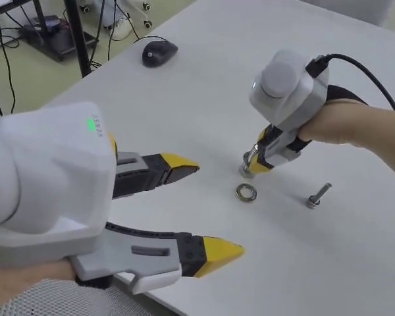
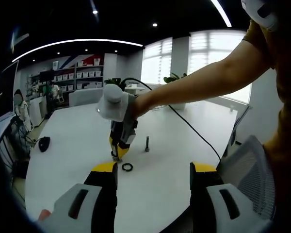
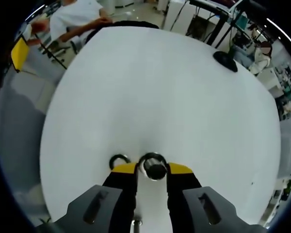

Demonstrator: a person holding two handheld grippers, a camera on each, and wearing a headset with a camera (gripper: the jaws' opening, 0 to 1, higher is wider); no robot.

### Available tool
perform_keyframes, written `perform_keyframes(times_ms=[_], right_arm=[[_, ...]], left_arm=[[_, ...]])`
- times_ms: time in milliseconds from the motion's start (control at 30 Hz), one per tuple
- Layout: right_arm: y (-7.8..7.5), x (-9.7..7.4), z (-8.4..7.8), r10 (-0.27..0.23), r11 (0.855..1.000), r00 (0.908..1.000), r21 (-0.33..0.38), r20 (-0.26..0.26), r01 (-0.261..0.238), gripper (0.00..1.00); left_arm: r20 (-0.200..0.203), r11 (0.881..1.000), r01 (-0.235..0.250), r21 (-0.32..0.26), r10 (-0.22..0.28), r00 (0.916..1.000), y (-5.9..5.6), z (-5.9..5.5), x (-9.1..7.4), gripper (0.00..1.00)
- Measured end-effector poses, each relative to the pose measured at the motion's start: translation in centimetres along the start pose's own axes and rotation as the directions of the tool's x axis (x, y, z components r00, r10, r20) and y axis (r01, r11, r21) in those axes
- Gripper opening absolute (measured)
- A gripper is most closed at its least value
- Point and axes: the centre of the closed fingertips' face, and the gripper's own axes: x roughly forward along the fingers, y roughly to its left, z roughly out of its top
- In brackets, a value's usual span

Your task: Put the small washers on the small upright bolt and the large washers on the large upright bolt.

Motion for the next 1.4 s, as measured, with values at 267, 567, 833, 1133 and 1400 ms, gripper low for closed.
perform_keyframes(times_ms=[267, 567, 833, 1133, 1400], right_arm=[[0.3, 1.4, -0.8, 0.009, 1.000, 0.9999, 0.007, -0.011, -0.009, 0.23], [0.7, 0.2, -1.4, 0.011, 1.000, 0.9999, 0.027, 0.006, -0.011, 0.24], [1.7, -2.0, -2.3, -0.008, 0.999, 0.9999, 0.040, 0.011, 0.008, 0.24], [4.8, -2.7, -3.5, 0.004, 0.999, 1.0000, 0.036, 0.001, -0.004, 0.24], [6.9, -1.6, -3.6, 0.039, 0.998, 0.9993, 0.049, 0.000, -0.039, 0.26]], left_arm=[[-0.001, 1.000, -0.010, -0.010, 0.010, 0.9999, 0.3, -0.2, 0.0, 0.59], [-0.003, 1.000, -0.011, -0.011, 0.011, 0.9999, 0.3, -0.1, 0.2, 0.59], [0.005, 1.000, 0.001, 0.009, -0.001, 1.0000, -0.3, 0.5, 0.3, 0.59], [0.017, 0.999, 0.013, 0.035, -0.013, 0.9998, -1.3, 1.1, 0.1, 0.59], [0.031, 0.999, 0.004, 0.041, -0.005, 0.9995, -1.8, 1.4, -0.5, 0.59]])
